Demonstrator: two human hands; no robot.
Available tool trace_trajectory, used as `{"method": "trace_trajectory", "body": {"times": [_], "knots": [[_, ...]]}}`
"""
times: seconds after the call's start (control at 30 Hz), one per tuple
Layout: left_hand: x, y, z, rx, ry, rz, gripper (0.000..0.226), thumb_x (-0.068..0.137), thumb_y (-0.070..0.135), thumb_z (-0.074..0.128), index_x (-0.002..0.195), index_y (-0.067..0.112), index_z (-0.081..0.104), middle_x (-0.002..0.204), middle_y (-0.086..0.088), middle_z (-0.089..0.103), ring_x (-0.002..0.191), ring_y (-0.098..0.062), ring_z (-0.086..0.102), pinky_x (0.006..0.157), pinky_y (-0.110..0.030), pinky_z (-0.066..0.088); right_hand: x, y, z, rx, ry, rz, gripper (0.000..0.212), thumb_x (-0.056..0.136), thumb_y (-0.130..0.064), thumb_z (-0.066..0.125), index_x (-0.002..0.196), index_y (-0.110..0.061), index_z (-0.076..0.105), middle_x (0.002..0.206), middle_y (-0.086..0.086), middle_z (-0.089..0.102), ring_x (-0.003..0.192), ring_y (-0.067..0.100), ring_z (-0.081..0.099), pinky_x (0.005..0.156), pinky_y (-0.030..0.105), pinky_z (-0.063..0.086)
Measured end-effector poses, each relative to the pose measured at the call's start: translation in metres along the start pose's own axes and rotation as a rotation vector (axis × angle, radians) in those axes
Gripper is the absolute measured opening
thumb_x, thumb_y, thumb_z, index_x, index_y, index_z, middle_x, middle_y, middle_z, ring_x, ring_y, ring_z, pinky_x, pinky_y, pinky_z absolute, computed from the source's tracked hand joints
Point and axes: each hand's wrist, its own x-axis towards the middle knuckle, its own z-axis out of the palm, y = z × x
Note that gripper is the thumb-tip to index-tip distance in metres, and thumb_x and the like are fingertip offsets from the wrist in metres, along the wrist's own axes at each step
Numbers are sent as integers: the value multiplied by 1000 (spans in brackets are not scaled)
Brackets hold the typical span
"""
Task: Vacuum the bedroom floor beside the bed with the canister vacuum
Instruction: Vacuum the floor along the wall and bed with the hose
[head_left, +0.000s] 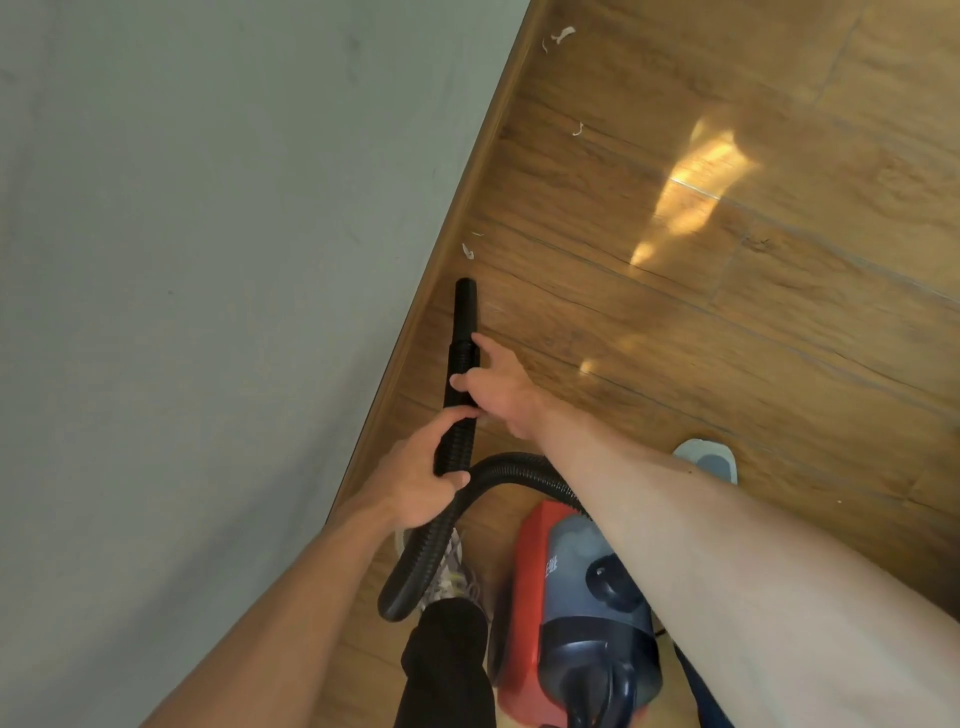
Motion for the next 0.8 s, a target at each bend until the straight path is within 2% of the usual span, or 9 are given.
{"method": "trace_trajectory", "body": {"times": [0.23,0.4,0.6,0.7,0.8], "knots": [[27,22,-13,83,91,70,66,94,12,62,133,59,37,123,6,62,110,-17,61,99,-42,52,16,-35,-20,-32,34,-66,76,93,-1,58,157,-21,22,143,9,48,108,18,53,92,33,53],[39,37,-14,107,130,104,66,94,12,61,139,55,38,125,6,61,109,-18,60,99,-43,52,21,-52,-38,-45,24,-62,76,94,0,55,158,-21,20,135,4,48,102,17,52,72,25,53],[42,69,-6,214,84,136,68,93,13,62,142,52,35,129,6,62,114,-19,61,99,-43,52,14,-54,-72,16,74,-14,77,94,-2,57,158,-21,19,145,9,45,117,24,53,94,37,53],[41,95,3,285,49,141,69,92,15,64,142,53,34,125,3,64,110,-20,63,96,-43,53,6,-54,-96,74,100,26,77,93,-1,58,157,-25,22,141,9,50,115,26,56,88,37,56],[42,127,10,330,30,154,71,88,16,68,137,56,35,114,3,67,97,-19,66,88,-44,56,-3,-58,-123,129,128,57,75,93,-3,59,155,-32,27,137,7,53,114,28,58,84,38,57]]}}
